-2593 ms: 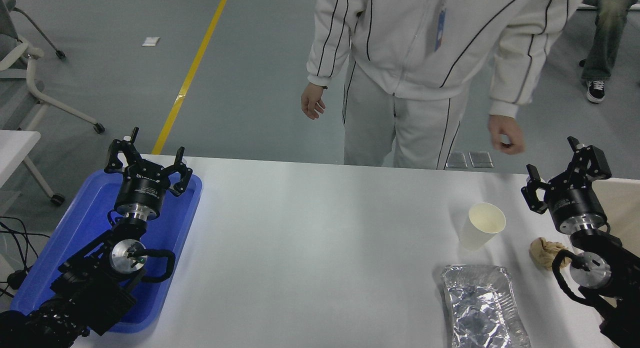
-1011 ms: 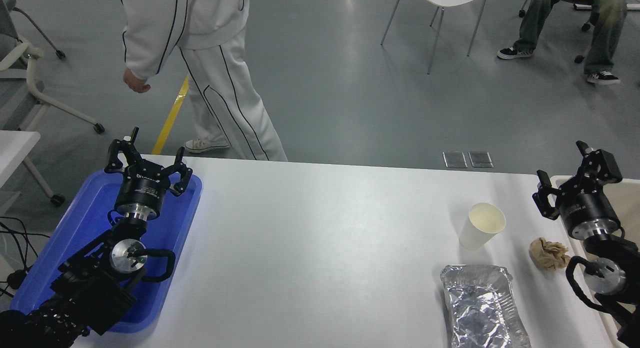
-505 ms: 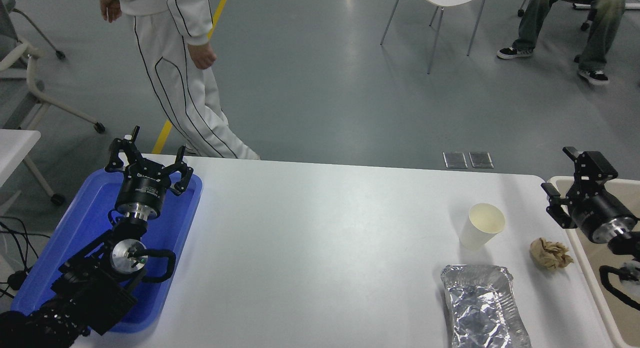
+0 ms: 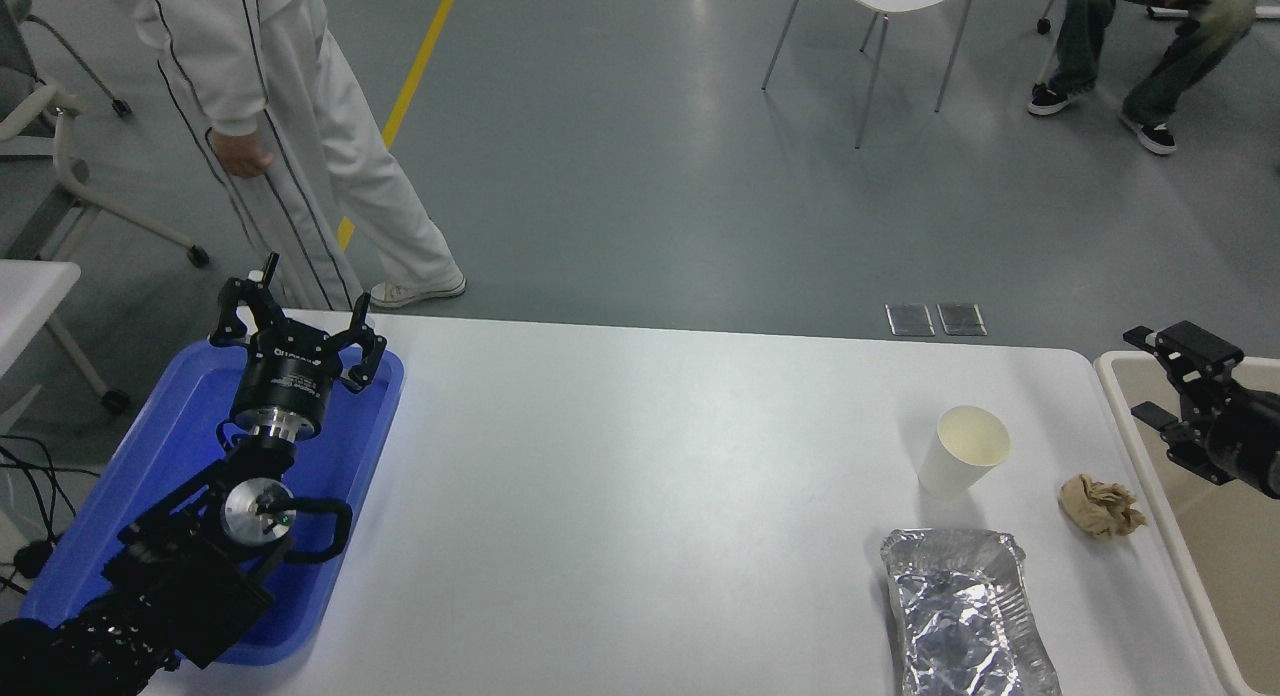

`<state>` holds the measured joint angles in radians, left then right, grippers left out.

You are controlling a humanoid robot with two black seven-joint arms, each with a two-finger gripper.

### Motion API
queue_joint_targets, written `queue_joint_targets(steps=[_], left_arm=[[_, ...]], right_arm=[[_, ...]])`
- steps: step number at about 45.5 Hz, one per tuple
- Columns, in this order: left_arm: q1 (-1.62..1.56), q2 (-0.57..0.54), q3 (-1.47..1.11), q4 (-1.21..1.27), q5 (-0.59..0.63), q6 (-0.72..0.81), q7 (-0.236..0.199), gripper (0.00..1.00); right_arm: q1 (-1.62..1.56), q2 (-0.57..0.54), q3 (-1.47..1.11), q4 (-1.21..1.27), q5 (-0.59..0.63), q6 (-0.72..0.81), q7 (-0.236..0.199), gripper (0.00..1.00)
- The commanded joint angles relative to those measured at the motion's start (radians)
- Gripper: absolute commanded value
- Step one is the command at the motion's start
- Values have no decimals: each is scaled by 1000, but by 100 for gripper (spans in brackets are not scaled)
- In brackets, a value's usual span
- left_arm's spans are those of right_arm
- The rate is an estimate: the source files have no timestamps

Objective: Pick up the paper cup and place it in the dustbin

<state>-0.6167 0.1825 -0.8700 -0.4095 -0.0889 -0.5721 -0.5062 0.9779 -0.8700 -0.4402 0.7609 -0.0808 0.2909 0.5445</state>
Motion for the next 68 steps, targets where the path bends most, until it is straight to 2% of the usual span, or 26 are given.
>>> queue_joint_targets(steps=[1,9,18,33,35,38,44,47,58,68], left_arm=[[0,0,0,0,0,0,0,100],[0,0,0,0,0,0,0,100],[0,0,0,0,0,0,0,100],[0,0,0,0,0,0,0,100],[0,0,0,0,0,0,0,100],[0,2,0,0,0,0,0,100],[2,0,0,0,0,0,0,100],[2,0,0,0,0,0,0,100],[2,0,-1,0,0,0,0,100],[0,0,0,0,0,0,0,100]], right_arm=[[329,5,-454,23,-10,152,-3,100],[576,120,-839,34,-10,341,-3,100],[722,209,-1009,80,-30,488,-3,100],[912,332,-1062,210,-292,494,-12,100],[935,336,-1055,218,-318,494,-21,100],[970,353,-1046,227,-333,494,-63,100],[1074,387,-1029,282,-335,494,-216,99],[1096,401,-1029,302,-330,494,-267,99],[1188,405,-1029,328,-320,494,-273,100],[1266,456,-1029,396,-320,494,-273,100]])
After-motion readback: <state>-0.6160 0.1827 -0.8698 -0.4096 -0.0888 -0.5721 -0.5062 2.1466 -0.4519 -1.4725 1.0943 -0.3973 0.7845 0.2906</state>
